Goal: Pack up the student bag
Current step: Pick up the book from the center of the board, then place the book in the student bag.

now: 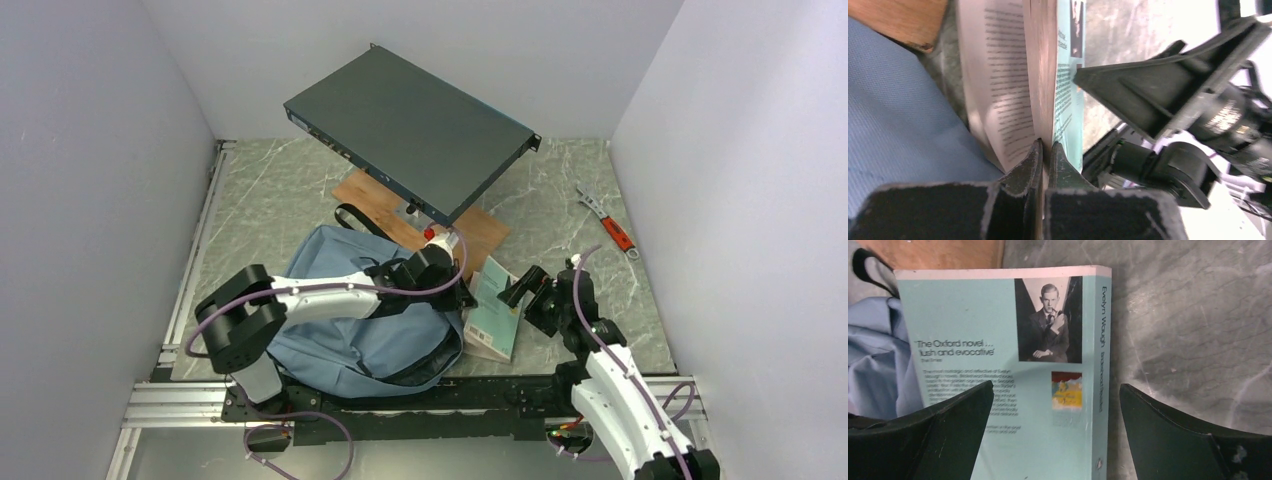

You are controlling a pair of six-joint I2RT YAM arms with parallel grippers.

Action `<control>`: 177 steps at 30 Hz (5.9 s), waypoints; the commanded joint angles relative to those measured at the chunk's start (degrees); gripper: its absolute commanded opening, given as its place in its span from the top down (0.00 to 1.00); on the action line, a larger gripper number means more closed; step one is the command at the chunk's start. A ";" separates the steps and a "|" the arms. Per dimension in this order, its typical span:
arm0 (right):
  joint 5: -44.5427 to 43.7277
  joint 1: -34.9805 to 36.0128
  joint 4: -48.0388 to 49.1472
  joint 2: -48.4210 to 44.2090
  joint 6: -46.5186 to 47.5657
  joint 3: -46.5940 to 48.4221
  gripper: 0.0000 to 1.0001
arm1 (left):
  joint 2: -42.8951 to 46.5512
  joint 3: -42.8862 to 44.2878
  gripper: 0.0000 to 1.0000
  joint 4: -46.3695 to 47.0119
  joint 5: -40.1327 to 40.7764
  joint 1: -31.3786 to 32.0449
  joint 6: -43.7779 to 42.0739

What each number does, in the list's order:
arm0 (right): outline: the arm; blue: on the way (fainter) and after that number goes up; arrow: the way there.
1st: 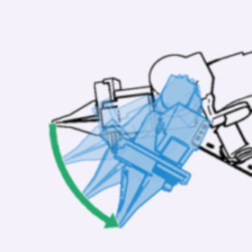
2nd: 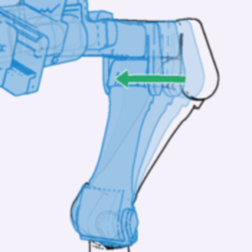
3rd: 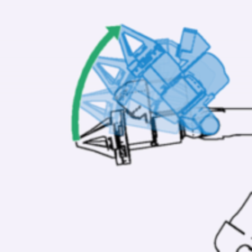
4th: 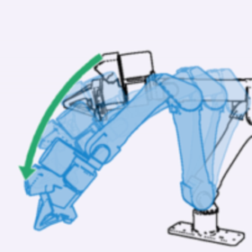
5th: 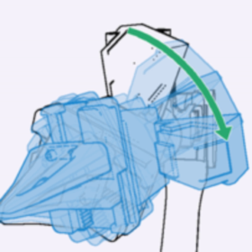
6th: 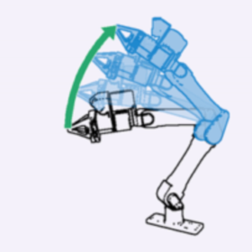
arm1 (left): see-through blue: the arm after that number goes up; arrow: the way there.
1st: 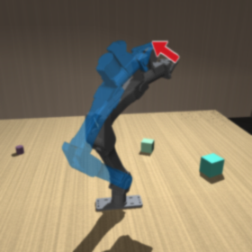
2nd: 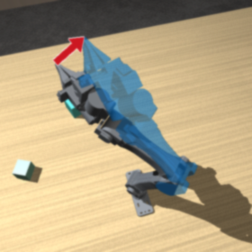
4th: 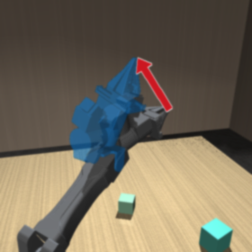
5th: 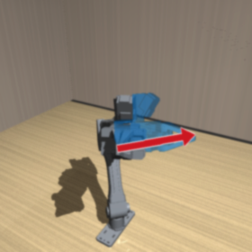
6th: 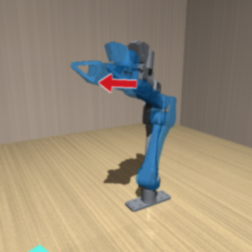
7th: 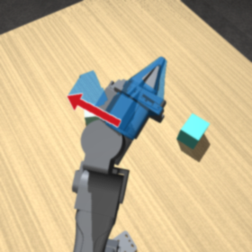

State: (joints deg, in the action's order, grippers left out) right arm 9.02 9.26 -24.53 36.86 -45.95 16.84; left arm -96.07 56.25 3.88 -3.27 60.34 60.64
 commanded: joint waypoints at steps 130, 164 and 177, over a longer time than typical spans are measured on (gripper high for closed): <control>51.39 1.22 38.18 -4.55 -11.42 27.22 0.00 | 45.78 -5.54 1.00 18.48 -58.92 -20.72 -13.89; 33.98 30.06 47.45 -1.49 -14.25 19.63 0.50 | 44.91 -3.72 1.00 5.71 -49.37 -20.70 -23.58; 12.62 30.01 0.29 -10.55 -3.25 28.53 1.00 | 50.13 -1.40 0.03 -25.51 -13.34 -20.59 -36.58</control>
State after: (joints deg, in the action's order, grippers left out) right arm 30.61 39.05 -9.02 30.50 -53.52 38.65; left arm -49.04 52.88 -11.38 -33.15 39.81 30.74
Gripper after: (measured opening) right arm 0.283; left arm 0.946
